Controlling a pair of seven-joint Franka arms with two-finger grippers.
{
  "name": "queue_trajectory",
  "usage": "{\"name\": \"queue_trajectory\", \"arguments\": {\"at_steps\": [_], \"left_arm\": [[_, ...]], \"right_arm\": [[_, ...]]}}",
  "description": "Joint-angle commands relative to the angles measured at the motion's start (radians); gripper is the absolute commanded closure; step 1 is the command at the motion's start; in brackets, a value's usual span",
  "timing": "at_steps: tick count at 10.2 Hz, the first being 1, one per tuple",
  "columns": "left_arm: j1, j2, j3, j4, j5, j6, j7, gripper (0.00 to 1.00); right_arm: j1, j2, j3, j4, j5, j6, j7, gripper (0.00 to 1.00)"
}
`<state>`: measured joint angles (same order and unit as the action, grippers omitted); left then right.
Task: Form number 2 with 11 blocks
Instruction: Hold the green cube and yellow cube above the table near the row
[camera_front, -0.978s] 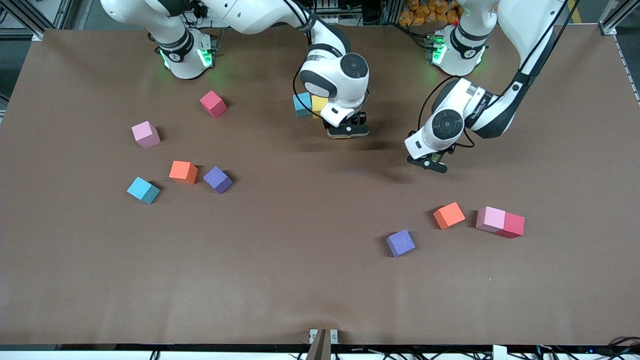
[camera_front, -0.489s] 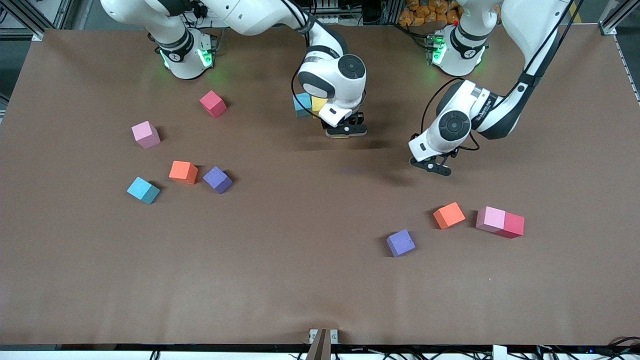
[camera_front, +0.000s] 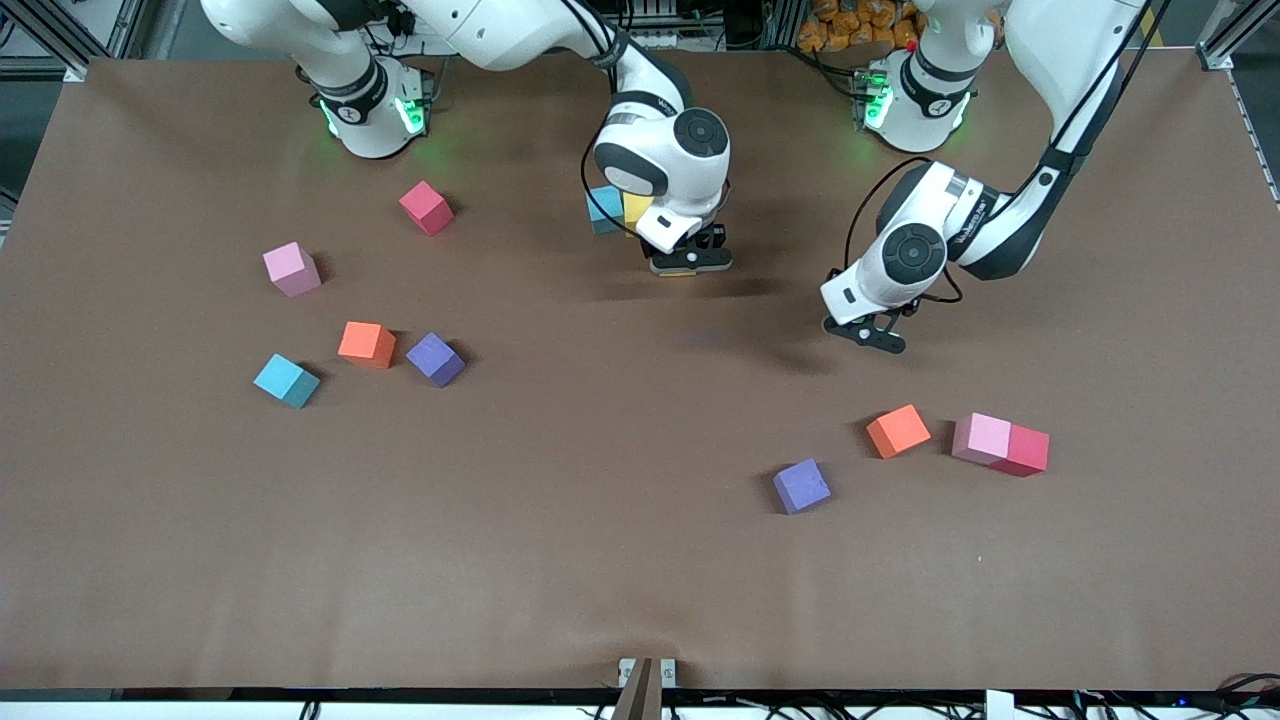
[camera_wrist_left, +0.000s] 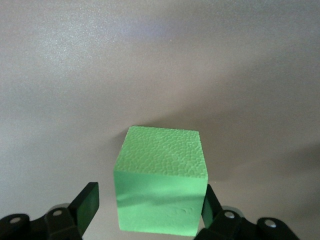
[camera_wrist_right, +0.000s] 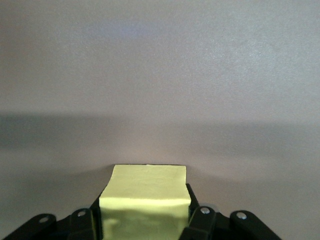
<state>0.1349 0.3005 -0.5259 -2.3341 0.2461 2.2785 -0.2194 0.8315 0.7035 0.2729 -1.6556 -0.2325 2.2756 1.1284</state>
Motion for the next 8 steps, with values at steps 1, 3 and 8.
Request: {"name": "queue_trajectory", "arguments": {"at_steps": [1,3,8], "left_arm": [[-0.001,0.005,-0.002,-0.008,0.009,0.025,0.009,0.16],[-0.008,0.003,-0.002,-0.008,0.007,0.027,0.008,0.27],[-0.008,-0.006,-0.003,-0.007,0.009,0.019,0.009,0.54]], "right_arm": [[0.001,-0.044,-0.001,-0.05,-0.022,0.012,0.027,1.0],[0.001,-0.044,-0.001,-0.056,-0.022,0.013,0.027,1.0],[0.012,-0.042,-0.001,-0.055,-0.027,0.016,0.05,1.0]]}}
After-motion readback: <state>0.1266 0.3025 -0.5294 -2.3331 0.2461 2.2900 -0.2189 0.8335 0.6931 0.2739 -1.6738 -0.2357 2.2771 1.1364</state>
